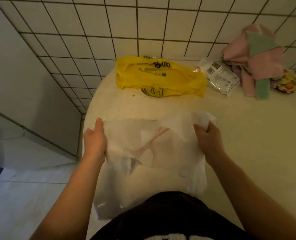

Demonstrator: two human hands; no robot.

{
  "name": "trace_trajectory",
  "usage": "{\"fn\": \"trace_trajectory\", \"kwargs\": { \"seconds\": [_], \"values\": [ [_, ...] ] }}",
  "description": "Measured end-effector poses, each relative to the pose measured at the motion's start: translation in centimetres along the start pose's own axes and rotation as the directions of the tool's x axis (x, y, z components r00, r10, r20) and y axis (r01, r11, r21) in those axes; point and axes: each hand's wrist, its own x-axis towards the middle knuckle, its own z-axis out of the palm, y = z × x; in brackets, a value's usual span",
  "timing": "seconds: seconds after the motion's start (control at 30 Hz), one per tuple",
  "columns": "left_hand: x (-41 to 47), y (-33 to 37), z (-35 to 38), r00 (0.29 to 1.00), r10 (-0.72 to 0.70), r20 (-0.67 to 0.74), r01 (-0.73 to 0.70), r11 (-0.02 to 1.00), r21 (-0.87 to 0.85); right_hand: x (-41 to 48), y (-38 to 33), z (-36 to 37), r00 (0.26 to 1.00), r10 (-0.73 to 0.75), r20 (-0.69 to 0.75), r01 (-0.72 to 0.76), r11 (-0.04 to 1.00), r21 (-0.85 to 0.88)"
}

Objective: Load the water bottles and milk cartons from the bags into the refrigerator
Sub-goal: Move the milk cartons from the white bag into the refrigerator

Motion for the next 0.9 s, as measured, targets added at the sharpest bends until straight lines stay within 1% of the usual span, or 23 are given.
{"fn": "trace_trajectory", "kwargs": {
  "seconds": [0.1,0.17,0.27,0.3,0.37,0.43,0.47,0.5,0.53,0.57,0.6,0.63,0.67,0.7,0.73,0.77,0.8,0.83,0.9],
  "values": [
    [1.0,-1.1,-0.3,1.0,0.004,0.03,-0.006,0.997,0.076,0.3,0.1,-0.2,1.0,0.0,0.009,0.001,0.998,-0.057],
    [1.2,-1.9,-0.7,1.0,0.01,0.02,-0.013,0.993,0.117,0.4,0.3,-0.1,1.0,0.0,-0.001,0.0,0.997,-0.071],
    [0.8,-2.7,-1.2,0.997,0.074,-0.025,-0.07,0.99,0.127,0.5,0.8,0.4,0.997,-0.002,-0.082,-0.004,0.998,-0.07],
    [0.7,-3.0,-1.4,0.993,0.113,-0.036,-0.107,0.985,0.135,0.3,0.9,0.6,0.992,-0.042,-0.115,0.032,0.996,-0.085],
    [0.4,-3.4,-1.7,0.975,0.216,-0.055,-0.2,0.957,0.209,-0.4,0.4,0.8,0.966,-0.192,-0.176,0.164,0.973,-0.162],
    [0.4,-3.6,-1.9,0.946,0.321,-0.043,-0.284,0.887,0.364,-1.5,-0.5,1.1,0.905,-0.378,-0.195,0.314,0.903,-0.293],
    [0.3,-3.5,-2.1,0.924,0.384,-0.002,-0.341,0.824,0.452,-2.1,-1.2,1.3,0.867,-0.472,-0.16,0.394,0.845,-0.363],
    [0.1,-3.3,-2.2,0.893,0.443,0.08,-0.415,0.742,0.526,-2.6,-1.8,1.6,0.834,-0.546,-0.075,0.471,0.777,-0.418],
    [-0.1,-3.0,-2.2,0.855,0.481,0.195,-0.497,0.651,0.573,-3.0,-2.1,2.0,0.813,-0.579,0.06,0.54,0.713,-0.448],
    [-0.2,-2.9,-2.2,0.808,0.495,0.319,-0.578,0.562,0.592,-3.4,-2.3,2.5,0.797,-0.561,0.224,0.593,0.657,-0.465],
    [-0.5,-2.8,-2.2,0.762,0.484,0.43,-0.642,0.481,0.597,-3.7,-2.1,3.2,0.776,-0.504,0.379,0.631,0.604,-0.487],
    [-0.7,-2.8,-2.1,0.727,0.458,0.512,-0.684,0.419,0.597,-4.0,-1.6,3.9,0.754,-0.426,0.5,0.656,0.539,-0.528],
    [-0.8,-3.1,-1.8,0.705,0.423,0.57,-0.708,0.373,0.6,-4.3,-0.8,4.6,0.739,-0.344,0.579,0.67,0.462,-0.581],
    [-1.1,-3.4,-1.6,0.694,0.383,0.61,-0.719,0.334,0.61,-4.3,0.2,5.3,0.733,-0.269,0.625,0.677,0.382,-0.629],
    [-1.2,-4.0,-1.4,0.691,0.34,0.638,-0.722,0.299,0.623,-4.3,1.3,5.9,0.734,-0.207,0.647,0.676,0.314,-0.667],
    [-1.3,-4.7,-1.2,0.688,0.302,0.66,-0.725,0.265,0.636,-4.1,2.4,6.3,0.744,-0.16,0.648,0.665,0.267,-0.698],
    [-1.3,-5.4,-1.1,0.685,0.268,0.677,-0.728,0.234,0.645,-3.8,3.3,6.5,0.762,-0.132,0.634,0.645,0.244,-0.724],
    [-1.3,-6.1,-1.1,0.683,0.239,0.69,-0.73,0.208,0.651,-3.6,4.0,6.6,0.781,-0.124,0.611,0.621,0.246,-0.744],
    [-1.1,-7.4,-1.4,0.688,0.223,0.691,-0.725,0.167,0.668,-3.2,4.9,6.2,0.81,-0.167,0.562,0.585,0.287,-0.759]
  ]
}}
